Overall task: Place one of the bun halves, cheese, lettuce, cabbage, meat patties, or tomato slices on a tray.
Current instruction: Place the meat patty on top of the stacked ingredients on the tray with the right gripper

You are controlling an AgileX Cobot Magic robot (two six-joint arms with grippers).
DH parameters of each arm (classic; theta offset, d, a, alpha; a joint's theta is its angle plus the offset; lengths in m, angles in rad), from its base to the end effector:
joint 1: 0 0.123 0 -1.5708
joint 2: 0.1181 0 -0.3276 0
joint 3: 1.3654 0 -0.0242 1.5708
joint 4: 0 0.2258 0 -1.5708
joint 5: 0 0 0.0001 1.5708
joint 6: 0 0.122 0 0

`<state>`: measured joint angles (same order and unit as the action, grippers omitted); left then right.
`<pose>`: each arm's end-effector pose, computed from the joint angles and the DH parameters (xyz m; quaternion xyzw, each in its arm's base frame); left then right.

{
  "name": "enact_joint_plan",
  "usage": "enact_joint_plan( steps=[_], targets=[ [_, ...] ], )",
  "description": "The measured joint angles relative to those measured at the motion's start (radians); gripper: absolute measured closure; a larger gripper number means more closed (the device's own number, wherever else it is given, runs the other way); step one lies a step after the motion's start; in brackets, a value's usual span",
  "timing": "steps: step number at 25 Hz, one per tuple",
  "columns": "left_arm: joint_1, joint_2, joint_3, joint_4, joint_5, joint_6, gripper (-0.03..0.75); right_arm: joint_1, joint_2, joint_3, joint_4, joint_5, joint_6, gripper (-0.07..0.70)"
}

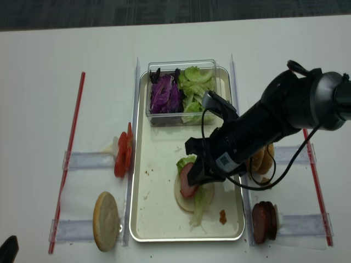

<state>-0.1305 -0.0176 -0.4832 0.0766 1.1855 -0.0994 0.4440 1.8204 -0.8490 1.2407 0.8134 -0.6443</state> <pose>-0.0493 0.0152 0.2328 0.0099 0.8832 -0.0158 0.4687 0.2443 0.2092 0.1864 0.0565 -0.9149 -0.3994 0.0116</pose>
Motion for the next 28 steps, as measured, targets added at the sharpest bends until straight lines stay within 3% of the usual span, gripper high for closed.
enact_joint_plan(
  steps=[10,20,24,28],
  targets=[
    [0.0,0.0,0.0,0.0,0.0,0.0,0.419,0.0,0.0,0.0,0.0,-0.012,0.006,0.519],
    [0.0,0.0,0.0,0.0,0.0,0.0,0.419,0.0,0.0,0.0,-0.002,-0.016,0.006,0.302],
    [0.0,0.0,0.0,0.0,0.0,0.0,0.42,0.0,0.0,-0.014,-0.041,-0.013,0.03,0.261],
    [0.0,0.0,0.0,0.0,0.0,0.0,0.419,0.0,0.0,-0.067,-0.162,0.006,0.127,0.254]
  ],
)
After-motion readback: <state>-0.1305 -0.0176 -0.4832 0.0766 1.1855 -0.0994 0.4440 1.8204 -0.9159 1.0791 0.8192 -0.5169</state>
